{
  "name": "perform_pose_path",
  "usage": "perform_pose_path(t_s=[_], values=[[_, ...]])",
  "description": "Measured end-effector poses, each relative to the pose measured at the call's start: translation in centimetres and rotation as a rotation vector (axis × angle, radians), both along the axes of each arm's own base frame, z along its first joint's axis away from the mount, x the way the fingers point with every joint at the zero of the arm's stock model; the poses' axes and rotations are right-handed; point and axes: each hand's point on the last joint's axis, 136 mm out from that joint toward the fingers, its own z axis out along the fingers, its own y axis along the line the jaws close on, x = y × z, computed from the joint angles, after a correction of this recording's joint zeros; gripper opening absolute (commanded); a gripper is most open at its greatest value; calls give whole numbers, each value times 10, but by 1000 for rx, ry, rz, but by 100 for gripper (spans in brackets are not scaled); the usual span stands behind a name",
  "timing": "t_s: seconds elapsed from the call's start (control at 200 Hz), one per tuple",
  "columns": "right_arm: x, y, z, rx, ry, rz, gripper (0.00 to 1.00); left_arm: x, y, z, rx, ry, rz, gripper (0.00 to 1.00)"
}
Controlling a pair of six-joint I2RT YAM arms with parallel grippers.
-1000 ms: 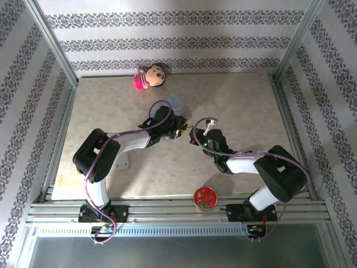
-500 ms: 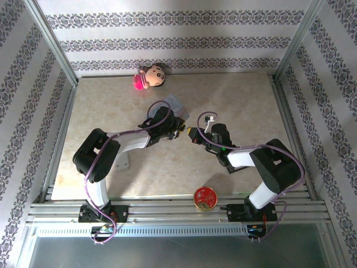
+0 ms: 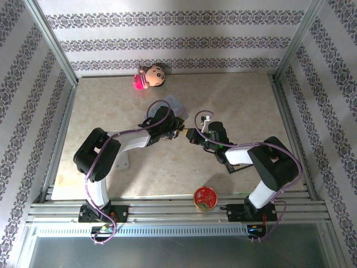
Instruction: Unlock a padlock with a key
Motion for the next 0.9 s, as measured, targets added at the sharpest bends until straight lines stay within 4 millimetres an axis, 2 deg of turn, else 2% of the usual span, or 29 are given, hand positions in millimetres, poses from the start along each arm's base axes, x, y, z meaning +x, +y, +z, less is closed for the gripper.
perform_pose_path(t_s=[0.345, 0.535, 0.775, 0.899], values=[[-2, 2, -3, 1, 55, 69, 0, -3, 0, -3, 16, 1, -18, 0], [-1, 16, -11, 16, 133, 168, 0, -6, 6, -10, 61, 11, -44, 0], [-6, 14, -13, -108, 143, 237, 0, -11, 4, -12, 71, 21, -76, 0], [-2, 9, -7, 5, 213, 225, 0, -10, 1, -8, 55, 11, -84, 0]])
